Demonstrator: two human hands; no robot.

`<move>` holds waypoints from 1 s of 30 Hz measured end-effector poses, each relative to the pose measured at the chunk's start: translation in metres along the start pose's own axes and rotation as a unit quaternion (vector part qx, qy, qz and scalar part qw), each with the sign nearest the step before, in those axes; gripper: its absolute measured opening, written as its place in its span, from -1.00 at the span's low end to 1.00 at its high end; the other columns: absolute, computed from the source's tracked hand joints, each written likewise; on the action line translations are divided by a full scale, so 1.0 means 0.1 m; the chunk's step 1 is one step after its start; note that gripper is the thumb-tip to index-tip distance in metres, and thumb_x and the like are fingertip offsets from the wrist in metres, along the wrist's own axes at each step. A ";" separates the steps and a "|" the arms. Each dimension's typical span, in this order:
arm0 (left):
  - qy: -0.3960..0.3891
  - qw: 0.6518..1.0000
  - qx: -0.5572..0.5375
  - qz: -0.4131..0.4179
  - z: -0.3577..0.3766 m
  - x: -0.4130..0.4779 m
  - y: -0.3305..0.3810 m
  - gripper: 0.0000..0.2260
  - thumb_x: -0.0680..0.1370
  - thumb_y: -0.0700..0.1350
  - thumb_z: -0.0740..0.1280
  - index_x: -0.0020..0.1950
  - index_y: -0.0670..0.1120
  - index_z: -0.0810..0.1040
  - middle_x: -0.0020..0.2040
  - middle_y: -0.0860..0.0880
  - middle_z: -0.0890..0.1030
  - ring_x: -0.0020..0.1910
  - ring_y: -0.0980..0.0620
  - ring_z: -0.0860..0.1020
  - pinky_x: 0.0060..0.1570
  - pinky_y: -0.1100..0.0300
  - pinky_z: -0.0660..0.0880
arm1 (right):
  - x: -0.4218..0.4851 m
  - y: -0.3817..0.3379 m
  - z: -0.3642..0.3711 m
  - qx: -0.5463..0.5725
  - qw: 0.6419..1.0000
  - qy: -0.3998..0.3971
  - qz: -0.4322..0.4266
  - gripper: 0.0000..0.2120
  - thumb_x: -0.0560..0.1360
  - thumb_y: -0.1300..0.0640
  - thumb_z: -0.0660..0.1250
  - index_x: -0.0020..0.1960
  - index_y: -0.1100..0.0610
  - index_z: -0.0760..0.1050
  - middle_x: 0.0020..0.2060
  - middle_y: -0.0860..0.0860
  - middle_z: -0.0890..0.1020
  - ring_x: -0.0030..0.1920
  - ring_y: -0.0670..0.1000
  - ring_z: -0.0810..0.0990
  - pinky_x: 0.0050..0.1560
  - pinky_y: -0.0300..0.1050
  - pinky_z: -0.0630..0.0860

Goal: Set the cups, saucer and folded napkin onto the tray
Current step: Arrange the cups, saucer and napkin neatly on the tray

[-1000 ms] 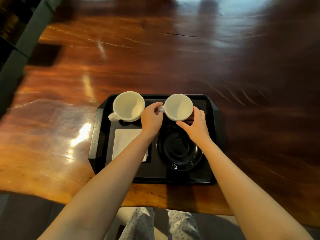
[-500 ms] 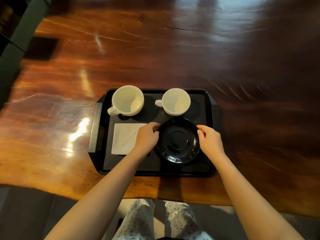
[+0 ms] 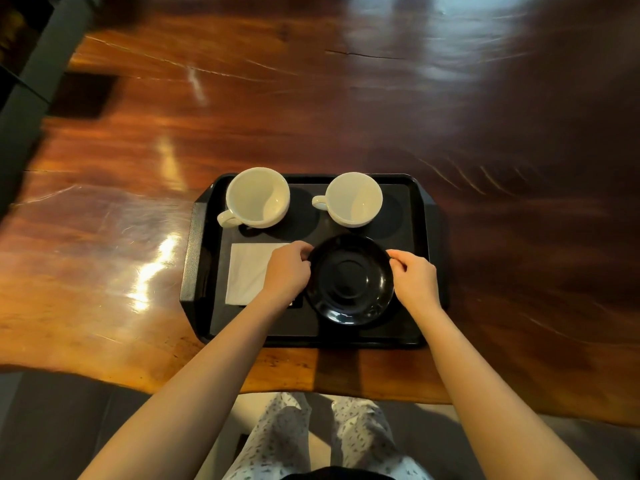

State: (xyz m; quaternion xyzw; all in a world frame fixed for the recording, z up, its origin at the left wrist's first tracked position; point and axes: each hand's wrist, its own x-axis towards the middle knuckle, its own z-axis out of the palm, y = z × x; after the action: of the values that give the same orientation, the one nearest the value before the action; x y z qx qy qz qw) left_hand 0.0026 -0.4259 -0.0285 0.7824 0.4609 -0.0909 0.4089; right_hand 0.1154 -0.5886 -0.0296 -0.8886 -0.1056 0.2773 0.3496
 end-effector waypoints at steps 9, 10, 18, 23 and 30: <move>0.021 0.999 -0.031 0.031 -0.21 0.14 0.34 -0.53 0.57 -0.30 0.13 0.49 -0.13 0.23 0.40 -0.16 0.43 0.37 -0.11 0.41 0.31 0.04 0.36 | 0.28 -0.16 -0.14 0.019 0.998 -0.045 -0.044 -0.51 0.55 0.21 0.27 0.46 0.13 0.27 0.29 0.08 0.51 0.26 0.01 0.51 0.22 -0.20 0.39; 0.004 0.998 -0.065 0.022 -0.23 0.20 0.40 -0.50 0.56 -0.32 0.12 0.51 -0.11 0.19 0.43 -0.15 0.39 0.39 -0.09 0.40 0.33 0.05 0.35 | 0.34 -0.22 -0.15 0.041 0.996 -0.069 -0.039 -0.44 0.53 0.22 0.30 0.48 0.12 0.22 0.34 0.08 0.47 0.29 0.01 0.48 0.25 -0.18 0.37; 0.006 0.993 -0.119 0.011 -0.15 0.48 0.47 -0.51 0.55 -0.35 0.13 0.47 -0.09 0.30 0.41 -0.09 0.44 0.37 -0.04 0.41 0.26 0.23 0.33 | 0.56 -0.41 -0.04 0.132 0.979 -0.140 -0.069 -0.38 0.42 0.30 0.41 0.41 0.06 0.29 0.27 0.00 0.49 0.24 -0.07 0.46 0.30 -0.09 0.43; -0.004 0.982 -0.190 -0.002 -0.17 0.39 0.43 -0.45 0.54 -0.37 0.14 0.51 -0.09 0.17 0.45 -0.12 0.37 0.37 -0.03 0.43 0.26 0.17 0.37 | 0.53 -0.42 -0.04 0.124 0.982 -0.129 -0.055 -0.40 0.45 0.28 0.39 0.43 0.08 0.27 0.32 0.02 0.47 0.28 -0.02 0.48 0.27 -0.13 0.42; 0.007 1.000 -0.012 0.023 -0.02 -0.04 0.02 -0.59 0.53 -0.32 0.17 0.37 -0.12 0.43 0.27 -0.12 0.57 0.28 -0.08 0.50 0.26 0.15 0.39 | 0.20 -0.03 -0.19 -0.061 0.997 -0.051 -0.003 -0.74 0.57 0.15 0.21 0.19 0.15 0.55 0.05 0.09 0.66 0.07 0.09 0.62 0.13 -0.02 0.55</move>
State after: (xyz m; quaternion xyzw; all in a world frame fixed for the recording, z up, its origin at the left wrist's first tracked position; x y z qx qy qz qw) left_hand 0.0012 -0.4276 -0.0243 0.7882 0.4470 -0.0703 0.4172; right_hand 0.1426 -0.5894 -0.0251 -0.8927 -0.1431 0.3141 0.2897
